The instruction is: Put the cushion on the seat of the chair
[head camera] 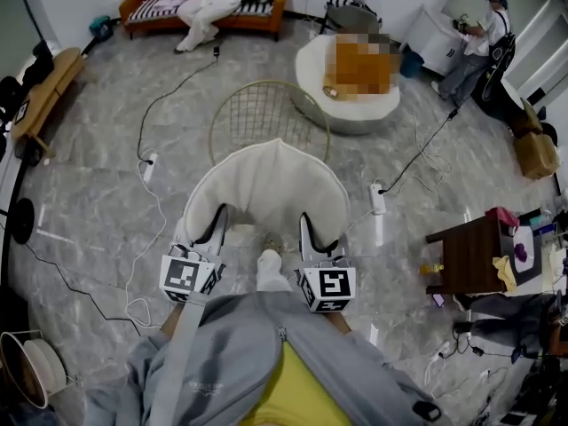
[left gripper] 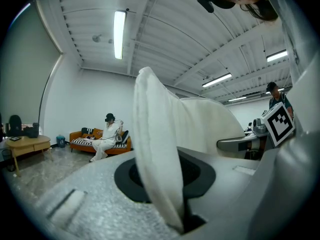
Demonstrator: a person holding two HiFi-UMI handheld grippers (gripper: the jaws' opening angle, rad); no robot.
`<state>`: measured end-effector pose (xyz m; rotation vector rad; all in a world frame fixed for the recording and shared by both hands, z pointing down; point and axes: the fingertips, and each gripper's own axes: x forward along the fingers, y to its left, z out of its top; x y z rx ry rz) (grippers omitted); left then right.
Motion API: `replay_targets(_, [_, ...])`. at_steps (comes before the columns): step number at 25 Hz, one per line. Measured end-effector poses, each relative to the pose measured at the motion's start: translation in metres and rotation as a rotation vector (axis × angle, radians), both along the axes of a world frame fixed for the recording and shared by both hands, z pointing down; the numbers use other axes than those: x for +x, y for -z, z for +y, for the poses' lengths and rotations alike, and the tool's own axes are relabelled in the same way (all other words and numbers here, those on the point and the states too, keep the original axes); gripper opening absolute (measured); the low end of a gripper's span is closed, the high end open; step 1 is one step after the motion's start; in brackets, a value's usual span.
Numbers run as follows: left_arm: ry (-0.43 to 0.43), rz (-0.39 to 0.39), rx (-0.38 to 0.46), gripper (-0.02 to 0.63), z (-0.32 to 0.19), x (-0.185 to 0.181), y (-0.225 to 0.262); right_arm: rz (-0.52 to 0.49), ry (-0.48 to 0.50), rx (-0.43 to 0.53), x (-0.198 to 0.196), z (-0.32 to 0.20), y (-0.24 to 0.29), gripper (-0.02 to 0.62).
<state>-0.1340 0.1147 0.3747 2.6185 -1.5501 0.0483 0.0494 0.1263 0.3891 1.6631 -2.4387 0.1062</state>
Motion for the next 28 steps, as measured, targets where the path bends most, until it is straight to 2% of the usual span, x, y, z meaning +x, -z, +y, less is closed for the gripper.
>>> replay_targets(10, [0.056,0.030,-0.037,0.071,-0.142,0.027,-0.004,0.018,0.062,-0.013,0.029,-0.151,0.003,0.071])
replay_targets(16, [0.093,0.037,-0.055,0.071,-0.210,0.039,-0.013,0.032,0.114,-0.027,0.041,-0.226,-0.004,0.071])
replay_targets(22, [0.126,0.043,-0.077,0.071,-0.245,0.042,-0.024,0.034,0.159,-0.041,0.044,-0.269,-0.015,0.072])
replay_targets(28, [0.128,0.035,-0.114,0.071,-0.261,0.041,-0.035,0.020,0.165,-0.075,0.044,-0.286,-0.029,0.072])
